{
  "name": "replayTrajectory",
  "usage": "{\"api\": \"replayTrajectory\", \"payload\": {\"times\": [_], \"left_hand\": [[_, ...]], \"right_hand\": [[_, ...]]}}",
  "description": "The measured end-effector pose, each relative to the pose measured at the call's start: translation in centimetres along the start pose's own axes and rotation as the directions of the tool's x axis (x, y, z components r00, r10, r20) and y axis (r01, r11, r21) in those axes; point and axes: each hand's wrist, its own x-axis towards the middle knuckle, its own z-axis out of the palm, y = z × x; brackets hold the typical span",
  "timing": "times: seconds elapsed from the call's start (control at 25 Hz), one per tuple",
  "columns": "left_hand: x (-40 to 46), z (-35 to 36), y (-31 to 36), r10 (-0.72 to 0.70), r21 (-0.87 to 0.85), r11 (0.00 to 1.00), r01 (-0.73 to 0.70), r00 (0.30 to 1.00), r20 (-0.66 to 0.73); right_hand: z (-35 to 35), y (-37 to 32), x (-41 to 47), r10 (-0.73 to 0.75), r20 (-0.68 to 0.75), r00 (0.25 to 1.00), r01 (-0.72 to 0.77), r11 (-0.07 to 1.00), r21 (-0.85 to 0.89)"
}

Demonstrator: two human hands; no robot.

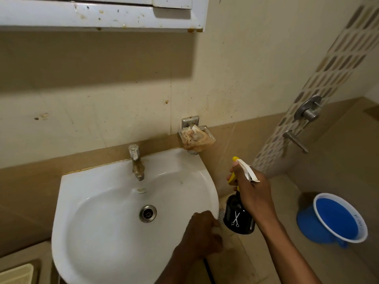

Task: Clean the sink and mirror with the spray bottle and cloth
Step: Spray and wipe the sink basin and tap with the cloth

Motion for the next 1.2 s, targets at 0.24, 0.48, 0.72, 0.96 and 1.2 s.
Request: {"api": "replayTrajectory", "payload": {"times": [0.24,0.48,0.72,0.96,1.2], "left_hand": [[-0.1,-7.4,-3.6,-0.404,-0.66,0.751,-0.011,0.784,-0.472],[8.1,-4.6,-6.8,0.124,-0.061,0.97,-0.237,0.688,-0.715],[10.5,-3.8,-13.9,0.371,0.552,0.821,-0.145,0.87,-0.324],[4.7,-5.8,-19.7,0.234,0.508,0.859,-0.055,0.926,-0.295],[0.0,-4.8,-15.4,-0.043,0.108,0.991,0.074,0.962,-0.268]], "right_hand": [[0.9,0.1,-0.7,0.021,-0.004,1.0,-0.021,0.999,0.044],[1.7,2.5,-2.4,0.04,0.024,0.999,-0.04,0.999,0.004],[0.3,4.8,-2.2,0.032,0.016,0.999,-0.03,0.997,-0.067],[3.3,3.7,-2.8,0.032,0.048,0.998,-0.034,0.999,0.036],[7.2,1.8,-3.7,0.009,0.156,0.988,-0.027,0.994,0.11]]}}
